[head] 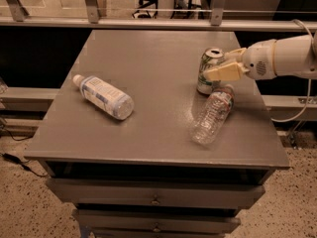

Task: Move 7up can near water bottle

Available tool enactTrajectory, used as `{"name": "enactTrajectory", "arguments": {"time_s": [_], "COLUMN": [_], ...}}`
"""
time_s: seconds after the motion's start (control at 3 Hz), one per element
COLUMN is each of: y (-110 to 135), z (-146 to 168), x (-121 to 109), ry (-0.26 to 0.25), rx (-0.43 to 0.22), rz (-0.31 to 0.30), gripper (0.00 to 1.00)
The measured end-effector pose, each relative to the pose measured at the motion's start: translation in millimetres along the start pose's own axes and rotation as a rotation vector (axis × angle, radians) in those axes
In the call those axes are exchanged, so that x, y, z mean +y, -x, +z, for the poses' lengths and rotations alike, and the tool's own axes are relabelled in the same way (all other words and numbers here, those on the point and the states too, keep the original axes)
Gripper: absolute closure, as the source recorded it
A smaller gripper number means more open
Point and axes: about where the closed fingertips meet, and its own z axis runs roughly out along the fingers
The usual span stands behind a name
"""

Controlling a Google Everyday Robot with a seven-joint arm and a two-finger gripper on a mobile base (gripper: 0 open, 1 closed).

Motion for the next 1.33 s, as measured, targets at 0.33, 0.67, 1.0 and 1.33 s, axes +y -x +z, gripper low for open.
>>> {"name": "enactTrajectory", "arguments": {"time_s": [0.33,0.67,1.0,1.33], "y": [-4,-5,-5,-13], "z": [0,-2,-2,-23], "x": [2,4,4,-8], "ry": [0.003,0.006,0.006,-0.040], "rx": [0.005,0.013,0.013,0.041], "rz": [0.000,-0.002,-0.002,0.006], "gripper": [0.13,0.00,0.00,0.00]}}
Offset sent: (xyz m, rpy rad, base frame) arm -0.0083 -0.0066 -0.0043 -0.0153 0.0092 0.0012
